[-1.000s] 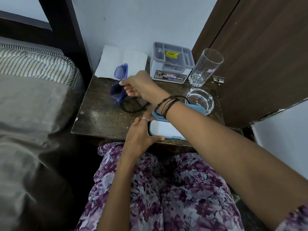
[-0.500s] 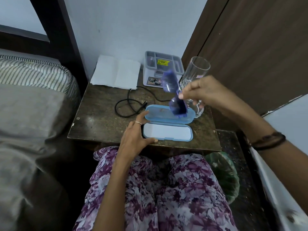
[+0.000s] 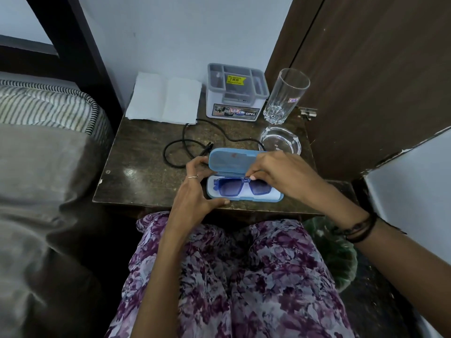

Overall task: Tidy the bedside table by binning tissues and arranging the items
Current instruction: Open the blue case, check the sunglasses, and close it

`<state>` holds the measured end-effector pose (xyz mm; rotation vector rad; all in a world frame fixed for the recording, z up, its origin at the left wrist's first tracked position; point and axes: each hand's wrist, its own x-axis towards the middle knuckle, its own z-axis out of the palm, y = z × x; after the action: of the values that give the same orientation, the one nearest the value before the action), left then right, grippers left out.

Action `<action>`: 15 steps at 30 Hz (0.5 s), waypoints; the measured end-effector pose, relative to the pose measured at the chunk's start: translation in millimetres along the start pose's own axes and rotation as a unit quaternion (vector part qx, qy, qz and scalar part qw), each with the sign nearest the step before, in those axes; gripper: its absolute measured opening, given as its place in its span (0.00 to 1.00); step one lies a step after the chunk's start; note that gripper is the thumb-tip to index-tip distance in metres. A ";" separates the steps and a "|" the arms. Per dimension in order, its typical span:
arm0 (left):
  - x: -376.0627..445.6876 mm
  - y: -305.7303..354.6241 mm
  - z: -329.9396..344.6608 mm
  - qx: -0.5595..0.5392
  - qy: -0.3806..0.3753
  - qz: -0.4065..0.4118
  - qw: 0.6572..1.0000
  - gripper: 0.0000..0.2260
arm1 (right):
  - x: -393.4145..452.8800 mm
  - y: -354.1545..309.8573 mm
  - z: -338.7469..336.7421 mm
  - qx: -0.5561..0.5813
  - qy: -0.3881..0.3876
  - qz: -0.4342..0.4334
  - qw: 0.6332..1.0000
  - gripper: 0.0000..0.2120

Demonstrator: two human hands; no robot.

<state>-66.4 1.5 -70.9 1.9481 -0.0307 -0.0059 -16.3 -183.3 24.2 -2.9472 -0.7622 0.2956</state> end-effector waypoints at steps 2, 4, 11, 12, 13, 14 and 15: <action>0.3 -0.5 0.1 -0.004 -0.003 0.002 1.000 0.43 | -0.5 -0.4 6.8 -0.021 -0.003 -0.009 1.000 0.10; 1.1 -1.4 0.2 -0.005 -0.007 -0.002 1.000 0.48 | -3.1 -1.0 9.5 -0.036 0.002 -0.024 0.999 0.09; 3.0 -1.6 1.0 -0.005 -0.014 -0.003 1.000 0.53 | -5.0 2.5 -5.7 0.061 0.192 -0.014 0.979 0.14; 2.9 -1.4 1.0 -0.006 -0.013 -0.006 1.000 0.54 | -2.4 5.6 -4.3 0.060 0.158 0.001 0.986 0.19; 2.4 -0.8 1.2 -0.007 -0.012 -0.007 1.000 0.54 | -0.6 7.9 -0.5 0.056 0.116 0.018 0.992 0.22; 2.1 -0.2 1.4 -0.006 -0.010 -0.007 1.000 0.54 | -0.9 8.9 4.6 0.053 0.088 0.027 0.994 0.23; 2.1 0.1 1.8 -0.002 -0.008 -0.006 1.000 0.55 | -3.2 9.3 10.3 0.049 0.083 0.028 0.995 0.23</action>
<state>-64.4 -0.3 -71.5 1.9436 -0.0286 -0.0290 -16.8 -192.6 13.5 -2.8597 -0.6277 0.0870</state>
